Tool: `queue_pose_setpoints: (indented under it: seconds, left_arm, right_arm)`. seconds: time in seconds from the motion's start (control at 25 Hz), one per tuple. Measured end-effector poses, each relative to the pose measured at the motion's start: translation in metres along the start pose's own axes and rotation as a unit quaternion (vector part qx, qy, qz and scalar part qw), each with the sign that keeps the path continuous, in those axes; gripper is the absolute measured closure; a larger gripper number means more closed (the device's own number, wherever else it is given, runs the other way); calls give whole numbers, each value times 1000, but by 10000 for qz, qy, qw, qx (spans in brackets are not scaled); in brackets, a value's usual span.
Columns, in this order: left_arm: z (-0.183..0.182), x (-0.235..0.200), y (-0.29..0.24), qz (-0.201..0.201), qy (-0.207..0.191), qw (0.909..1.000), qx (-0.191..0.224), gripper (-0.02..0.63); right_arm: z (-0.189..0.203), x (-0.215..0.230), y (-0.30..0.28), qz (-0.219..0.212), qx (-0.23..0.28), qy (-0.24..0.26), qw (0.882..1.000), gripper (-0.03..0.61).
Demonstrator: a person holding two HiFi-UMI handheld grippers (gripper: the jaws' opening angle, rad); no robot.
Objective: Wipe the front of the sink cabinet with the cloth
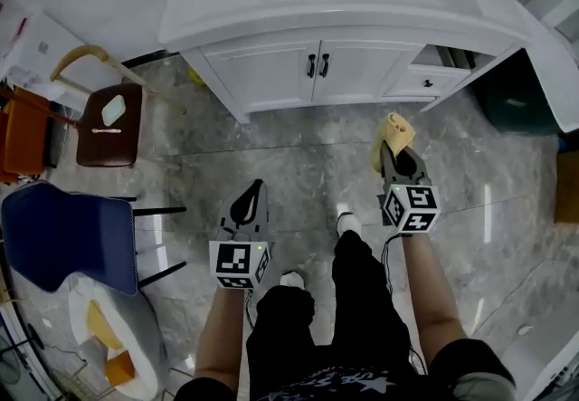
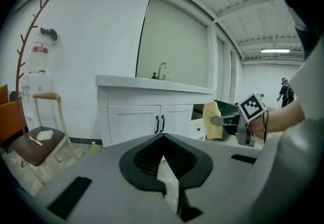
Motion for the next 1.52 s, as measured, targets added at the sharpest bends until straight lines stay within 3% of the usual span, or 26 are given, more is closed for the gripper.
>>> queue_pose_setpoints:
  seconds: [0.2,0.4,0.52,0.64,0.88,1.2,1.52]
  left_arm:
    - [42,-8,-67,-130,190,9991,348,598]
    - [66,-27,-122,-504,102,9954,810,598]
    - [82,-40,-149,-754,18,9926,954,598]
    - [100,-45,-173,-1061,-330,9886,1013,598]
    - [128,-56,-197,-1198,-536,9819,1368,598]
    - [126,-52,-196,-1076,-667,9817,1421,598]
    - [93,-29,-219,-497,-742,9847,1494,598]
  right_arm:
    - [21,24,-77,-484,378,232,9978,515]
    - [23,36,-143,-582,826,510,9936,515]
    - [18,31,-175,-839,1261,830,9850,515]
    - [12,27,-204,-1113,1559,1269,9732,515]
    - [1,6,-249,-1577,1837,1581,9573,515]
    - [-5,13,-265,-1510,1877,1381,9607,515]
    - [-19,55,-246,-1104,1943,1221,9670,515]
Point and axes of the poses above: the fingertips, and each gripper's own axes: y backward along the fingers, x to its right, z out of its underside, the point moved 10 cm from there along y, backward along the fingers, and after that the axes turned 8 degrees about -y, right-handed, at the moved point
